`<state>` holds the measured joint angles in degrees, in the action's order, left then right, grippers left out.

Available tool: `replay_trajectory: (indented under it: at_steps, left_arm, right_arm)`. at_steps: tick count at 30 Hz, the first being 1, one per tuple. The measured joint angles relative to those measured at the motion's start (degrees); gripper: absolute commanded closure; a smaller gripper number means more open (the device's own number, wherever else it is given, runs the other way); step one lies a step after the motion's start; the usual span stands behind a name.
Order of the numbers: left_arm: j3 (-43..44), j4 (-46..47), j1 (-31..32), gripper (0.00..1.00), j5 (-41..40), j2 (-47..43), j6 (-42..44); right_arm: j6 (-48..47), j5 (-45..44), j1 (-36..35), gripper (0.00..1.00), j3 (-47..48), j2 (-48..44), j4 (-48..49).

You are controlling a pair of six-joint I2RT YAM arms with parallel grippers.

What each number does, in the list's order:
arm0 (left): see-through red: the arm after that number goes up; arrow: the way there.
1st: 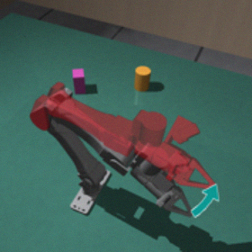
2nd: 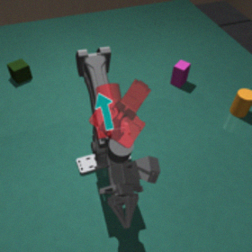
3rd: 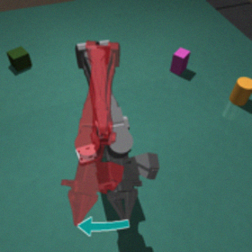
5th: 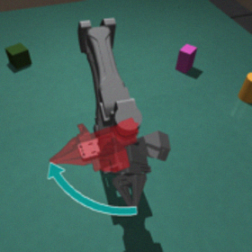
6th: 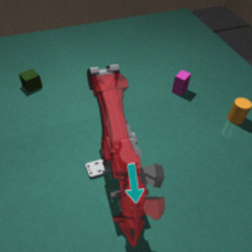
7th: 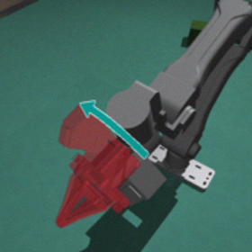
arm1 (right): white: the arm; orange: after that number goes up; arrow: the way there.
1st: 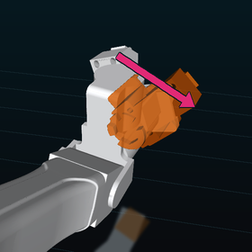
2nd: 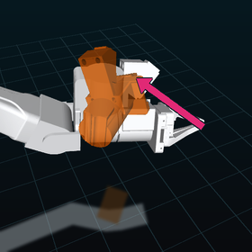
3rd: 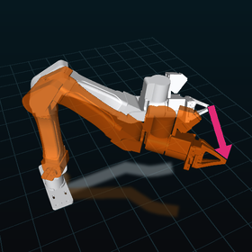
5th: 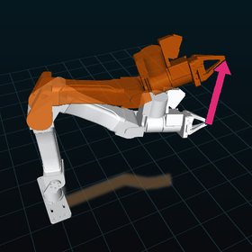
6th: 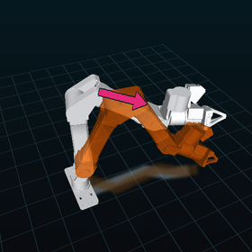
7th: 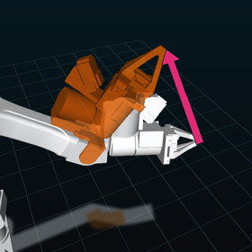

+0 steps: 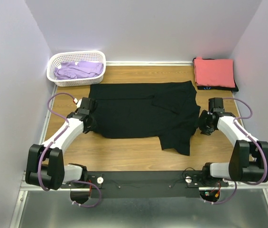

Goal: Fold and stack the t-shirts
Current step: Fold the tshirt

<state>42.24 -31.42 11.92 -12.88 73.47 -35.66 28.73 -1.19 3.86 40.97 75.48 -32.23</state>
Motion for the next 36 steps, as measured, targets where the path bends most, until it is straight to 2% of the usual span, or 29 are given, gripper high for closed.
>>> replay_trajectory:
  at_steps: [13, 19, 21, 22, 24, 25, 36]
  left_arm:
    - [-0.66, 1.81, -0.74, 1.0, 1.11, -1.22, 0.72]
    - [-0.72, 1.86, -1.27, 1.0, 1.16, -1.49, 0.74]
    - [-0.74, 1.9, -1.38, 1.0, 1.18, -1.6, 0.72]
    - [-0.76, 1.9, -1.38, 1.0, 1.16, -1.68, 0.72]
    - [-0.79, 1.9, -1.42, 1.0, 1.18, -1.92, 0.72]
    - [-0.79, 1.88, -1.46, 1.0, 1.16, -2.03, 0.72]
    - [-0.66, -0.68, -3.54, 1.0, 1.2, -7.78, 0.74]
  right_arm:
    - [1.42, 4.74, 0.0, 0.48, -2.25, 3.06, 3.82]
    - [1.97, 5.01, 0.0, 0.62, -2.43, 3.58, 5.49]
    - [2.27, 5.14, 0.0, 0.72, -2.64, 3.63, 6.08]
    - [2.45, 5.16, 0.0, 0.81, -2.8, 3.63, 6.38]
    - [2.91, 5.18, 0.0, 0.9, -3.06, 3.63, 6.84]
    - [3.04, 5.22, 0.0, 0.99, -3.26, 3.61, 7.02]
    - [3.15, 5.18, 0.0, 0.99, -3.93, -3.98, 2.29]
